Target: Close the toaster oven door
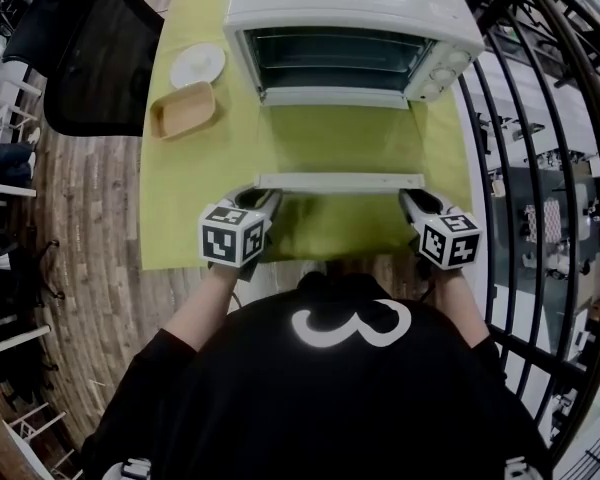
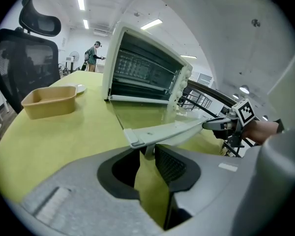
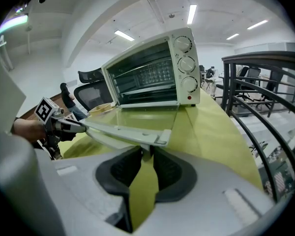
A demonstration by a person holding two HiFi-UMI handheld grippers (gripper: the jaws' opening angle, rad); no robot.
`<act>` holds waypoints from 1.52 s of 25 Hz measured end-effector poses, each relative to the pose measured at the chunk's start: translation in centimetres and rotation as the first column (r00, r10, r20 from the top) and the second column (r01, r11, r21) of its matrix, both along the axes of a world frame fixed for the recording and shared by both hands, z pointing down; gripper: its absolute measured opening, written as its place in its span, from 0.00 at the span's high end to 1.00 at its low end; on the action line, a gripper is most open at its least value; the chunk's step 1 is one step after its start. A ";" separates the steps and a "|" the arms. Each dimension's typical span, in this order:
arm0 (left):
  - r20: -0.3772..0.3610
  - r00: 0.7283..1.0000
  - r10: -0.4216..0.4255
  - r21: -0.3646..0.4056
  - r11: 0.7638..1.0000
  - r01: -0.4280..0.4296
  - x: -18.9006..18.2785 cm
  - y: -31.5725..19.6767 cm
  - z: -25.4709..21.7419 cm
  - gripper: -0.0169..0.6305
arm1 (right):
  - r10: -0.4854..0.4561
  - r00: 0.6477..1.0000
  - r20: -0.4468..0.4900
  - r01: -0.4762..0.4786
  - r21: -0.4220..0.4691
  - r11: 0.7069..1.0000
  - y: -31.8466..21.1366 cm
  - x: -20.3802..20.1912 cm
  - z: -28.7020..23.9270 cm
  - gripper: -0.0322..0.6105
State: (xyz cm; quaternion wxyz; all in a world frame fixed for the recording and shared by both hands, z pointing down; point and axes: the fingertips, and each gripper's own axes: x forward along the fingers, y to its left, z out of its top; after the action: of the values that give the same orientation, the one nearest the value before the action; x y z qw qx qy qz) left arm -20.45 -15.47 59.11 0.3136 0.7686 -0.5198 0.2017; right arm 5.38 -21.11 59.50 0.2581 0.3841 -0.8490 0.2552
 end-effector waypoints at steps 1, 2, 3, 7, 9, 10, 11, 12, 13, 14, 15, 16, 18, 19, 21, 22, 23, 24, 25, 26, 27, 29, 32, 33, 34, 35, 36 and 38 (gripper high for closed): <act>-0.001 1.000 0.000 0.001 1.000 0.000 0.0 0.0 -0.3 0.81 | 0.001 1.000 0.003 -0.001 0.003 1.000 0.0 0.0 -0.3 0.82; -0.001 1.000 0.001 0.001 1.000 -0.001 0.0 0.0 -0.5 0.81 | 0.003 1.000 0.007 -0.003 0.006 1.000 0.0 0.0 -0.5 0.82; -0.002 1.000 0.002 0.002 1.000 -0.002 0.0 0.0 -0.8 0.81 | 0.005 1.000 0.012 -0.005 0.008 1.000 0.0 0.0 -0.8 0.82; -0.012 1.000 0.004 0.006 1.000 -0.004 0.1 0.0 -1.9 0.81 | 0.013 1.000 0.028 -0.013 0.017 1.000 0.0 0.1 -2.0 0.82; -0.018 1.000 0.005 0.006 1.000 -0.004 0.0 -0.1 -2.4 0.81 | 0.014 0.999 0.031 -0.015 0.024 1.000 0.0 0.1 -2.5 0.82; -0.022 1.000 0.005 0.005 1.000 -0.005 0.0 -0.1 -2.7 0.81 | 0.013 0.999 0.031 -0.014 0.028 1.000 0.0 0.0 -2.8 0.82; -0.027 1.000 0.006 0.005 1.000 -0.005 -0.1 -0.1 -3.0 0.81 | 0.012 0.999 0.032 -0.013 0.031 0.999 -0.1 0.0 -3.1 0.82; -0.030 1.000 0.006 0.005 1.000 -0.006 -0.1 -0.1 -3.3 0.81 | 0.011 0.999 0.034 -0.012 0.034 0.999 -0.1 -0.1 -3.4 0.82; -0.031 0.999 0.007 0.006 1.000 -0.006 -0.1 -0.2 -3.6 0.81 | 0.011 0.999 0.035 -0.013 0.038 0.999 -0.1 -0.1 -3.7 0.82; -0.032 0.999 0.007 0.008 1.000 -0.007 -0.1 -0.2 -3.9 0.81 | 0.012 0.999 0.037 -0.014 0.042 0.999 -0.1 -0.1 -4.0 0.82; -0.033 0.999 0.007 0.009 1.000 -0.006 -0.1 -0.2 -4.2 0.81 | 0.014 0.999 0.039 -0.015 0.046 0.999 -0.1 -0.1 -4.3 0.82; -0.034 0.999 0.006 0.011 1.000 -0.006 -0.1 -0.3 -4.5 0.81 | 0.015 0.999 0.042 -0.017 0.050 0.999 -0.2 -0.1 -4.6 0.82; -0.039 0.999 0.004 0.014 1.000 -0.004 -0.2 -0.3 -5.1 0.81 | 0.017 0.999 0.049 -0.019 0.057 0.998 -0.3 -0.1 -5.3 0.82; -0.042 0.999 0.003 0.016 1.000 -0.003 -0.2 -0.3 -5.4 0.80 | 0.017 0.999 0.051 -0.020 0.061 0.998 -0.3 -0.1 -5.6 0.82; -0.044 0.999 0.003 0.018 1.000 -0.002 -0.2 -0.4 -6.0 0.80 | 0.016 0.998 0.054 -0.020 0.068 0.998 -0.4 -0.1 -6.1 0.82; -0.041 0.999 0.004 0.017 1.000 -0.003 -0.2 -0.5 -6.2 0.80 | 0.016 0.998 0.054 -0.020 0.071 0.997 -0.4 -0.1 -6.4 0.82; -0.036 0.999 0.007 0.017 1.000 -0.006 -0.2 -0.6 -6.3 0.80 | 0.015 0.998 0.054 -0.019 0.073 0.997 -0.5 -0.2 -6.5 0.82; -0.031 0.999 0.010 0.017 1.000 -0.010 -0.2 -0.7 -6.5 0.80 | 0.015 0.998 0.055 -0.019 0.076 0.997 -0.6 -0.2 -6.7 0.82; -0.027 1.000 0.013 0.019 1.000 -0.012 -0.2 -0.7 -6.7 0.80 | 0.015 0.998 0.057 -0.019 0.080 0.997 -0.6 -0.3 -6.9 0.82; -0.026 1.000 0.015 0.022 1.000 -0.014 -0.2 -0.8 -7.0 0.80 | 0.015 0.998 0.060 -0.020 0.084 0.996 -0.7 -0.3 -7.2 0.82; -0.026 1.000 0.016 0.027 1.000 -0.015 -0.2 -0.8 -7.3 0.80 | 0.016 0.998 0.064 -0.022 0.090 0.996 -0.8 -0.3 -7.5 0.82; -0.027 0.999 0.017 0.040 0.999 -0.015 -0.3 -1.0 -8.0 0.80 | 0.018 0.997 0.070 -0.026 0.102 0.994 -0.9 -0.3 -8.1 0.82; -0.030 0.999 0.017 0.065 0.998 -0.015 -0.4 -1.3 -9.1 0.80 | 0.020 0.997 0.080 -0.030 0.122 0.992 -1.3 -0.3 -9.2 0.82; -0.029 0.999 0.018 0.073 0.997 -0.016 -0.4 -1.5 -9.5 0.80 | 0.021 0.996 0.083 -0.031 0.130 0.991 -1.4 -0.4 -9.6 0.82; -0.028 0.999 0.019 0.082 0.997 -0.016 -0.5 -1.7 -9.8 0.80 | 0.021 0.996 0.085 -0.032 0.137 0.990 -1.6 -0.4 -9.9 0.82; -0.027 0.999 0.019 0.090 0.996 -0.017 -0.5 -1.8 -10.2 0.80 | 0.021 0.996 0.087 -0.034 0.144 0.989 -1.8 -0.5 -10.2 0.82; -0.025 0.999 0.020 0.099 0.995 -0.017 -0.5 -2.0 -10.5 0.80 | 0.022 0.996 0.088 -0.035 0.151 0.988 -1.9 -0.5 -10.6 0.82; -0.022 1.000 0.022 0.113 0.993 -0.020 -0.5 -2.2 -11.2 0.80 | 0.024 0.996 0.091 -0.039 0.162 0.986 -2.1 -0.5 -11.2 0.82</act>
State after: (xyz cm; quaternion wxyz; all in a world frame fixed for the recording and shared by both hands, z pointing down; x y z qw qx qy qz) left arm -20.93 -17.72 47.93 0.2736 0.7927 -0.5187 0.1666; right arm 4.93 -23.23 48.30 0.1839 0.4057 -0.8714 0.2057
